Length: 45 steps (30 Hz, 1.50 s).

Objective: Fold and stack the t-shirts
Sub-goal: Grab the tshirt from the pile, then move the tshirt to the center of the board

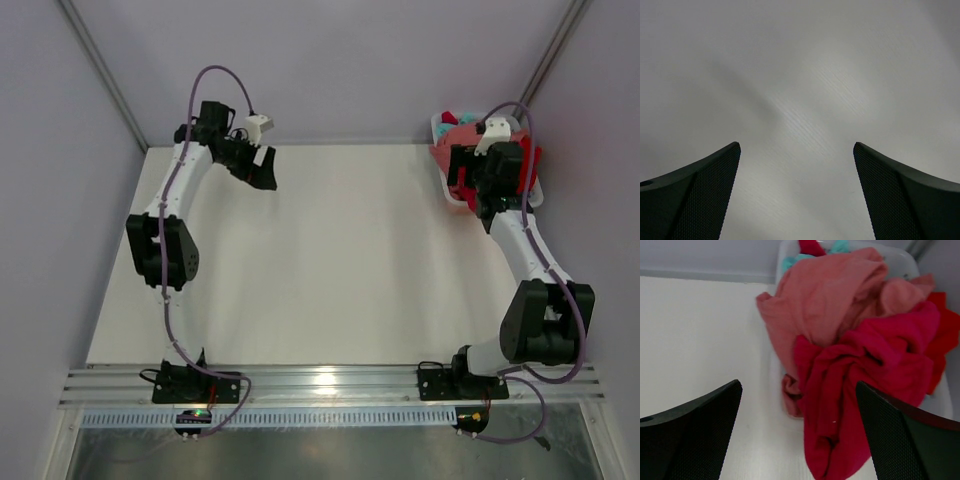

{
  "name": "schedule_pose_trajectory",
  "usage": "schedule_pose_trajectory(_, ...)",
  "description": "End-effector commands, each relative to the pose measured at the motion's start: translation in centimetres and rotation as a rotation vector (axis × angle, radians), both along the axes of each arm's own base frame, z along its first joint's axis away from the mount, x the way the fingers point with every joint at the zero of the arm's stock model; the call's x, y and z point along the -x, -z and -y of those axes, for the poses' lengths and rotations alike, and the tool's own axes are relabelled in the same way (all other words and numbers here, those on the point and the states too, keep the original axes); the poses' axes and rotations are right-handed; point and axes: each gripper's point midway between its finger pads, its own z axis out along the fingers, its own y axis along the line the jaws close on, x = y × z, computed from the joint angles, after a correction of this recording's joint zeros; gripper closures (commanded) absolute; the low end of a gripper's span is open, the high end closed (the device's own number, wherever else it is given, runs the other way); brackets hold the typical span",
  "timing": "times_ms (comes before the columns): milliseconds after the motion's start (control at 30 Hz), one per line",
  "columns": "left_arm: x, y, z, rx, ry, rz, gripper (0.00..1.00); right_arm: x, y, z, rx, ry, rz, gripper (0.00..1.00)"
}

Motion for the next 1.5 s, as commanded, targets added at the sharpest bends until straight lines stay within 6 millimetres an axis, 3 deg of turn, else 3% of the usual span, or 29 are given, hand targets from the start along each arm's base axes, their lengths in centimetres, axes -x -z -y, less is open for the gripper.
schedule_pose_trajectory(0, -0.2, 0.6, 0.5, -0.167, -0.041, 0.019, 0.04, -0.3, -1.0, 6.5, 0.134, 0.334, 0.014, 0.01)
schedule_pose_trajectory(33, -0.6, 0.9, 0.6, -0.203, -0.052, 0.041, 0.04, -0.4, 0.0, 7.3, 0.157, 0.378, -0.011, 0.01)
schedule_pose_trajectory(100, -0.8, 0.9, 1.9, -0.233, -0.066, 0.059, 0.04, -0.5, 0.2, 8.7, 0.204, 0.448, -0.022, 0.01)
schedule_pose_trajectory(233, -1.8, -0.6, 2.4, -0.179, -0.177, 0.082, 0.04, -1.9, 2.1, 9.3, 0.208, 0.477, -0.06, 0.01)
schedule_pose_trajectory(300, -1.5, -1.6, 2.5, -0.162, -0.187, 0.093, 0.04, -2.5, 2.5, 9.6, 0.207, 0.493, -0.064, 0.01)
schedule_pose_trajectory(433, -0.2, -1.2, 1.6, -0.196, -0.189, 0.102, 0.04, -4.4, 3.8, 9.8, 0.231, 0.482, -0.09, 0.02)
schedule_pose_trajectory(500, 0.5, -0.7, 1.0, -0.219, -0.196, 0.104, 0.04, -5.1, 4.8, 9.9, 0.237, 0.483, -0.109, 0.15)
schedule_pose_trajectory(567, 0.8, -0.2, 0.4, -0.249, -0.205, 0.104, 0.04, -5.6, 5.2, 9.8, 0.229, 0.473, -0.108, 0.37)
schedule_pose_trajectory(633, 1.5, 0.6, -0.1, -0.273, -0.209, 0.086, 0.05, -5.8, 6.0, 9.1, 0.205, 0.43, -0.112, 0.9)
schedule_pose_trajectory(667, 1.7, 0.9, -0.5, -0.291, -0.21, 0.084, 0.06, -5.7, 6.2, 9.0, 0.178, 0.433, -0.104, 0.97)
schedule_pose_trajectory(733, 2.3, 1.9, -0.9, -0.312, -0.212, 0.064, 0.07, -5.6, 5.9, 8.3, 0.154, 0.404, -0.092, 0.97)
schedule_pose_trajectory(867, 2.7, 2.0, -1.4, -0.317, -0.231, 0.087, 0.08, -5.2, 6.1, 6.4, 0.101, 0.304, -0.11, 0.97)
schedule_pose_trajectory(1133, 3.2, 3.8, -1.6, -0.315, -0.255, 0.072, 0.11, -2.9, 4.1, 4.8, 0.144, 0.185, -0.067, 0.97)
schedule_pose_trajectory(1300, 3.2, 4.9, -1.9, -0.329, -0.265, 0.069, 0.11, -2.2, -0.5, 3.6, 0.183, 0.107, 0.047, 0.97)
schedule_pose_trajectory(1467, 3.1, 5.2, -1.9, -0.325, -0.27, 0.067, 0.12, -2.6, -6.5, 3.8, 0.187, 0.121, 0.165, 0.97)
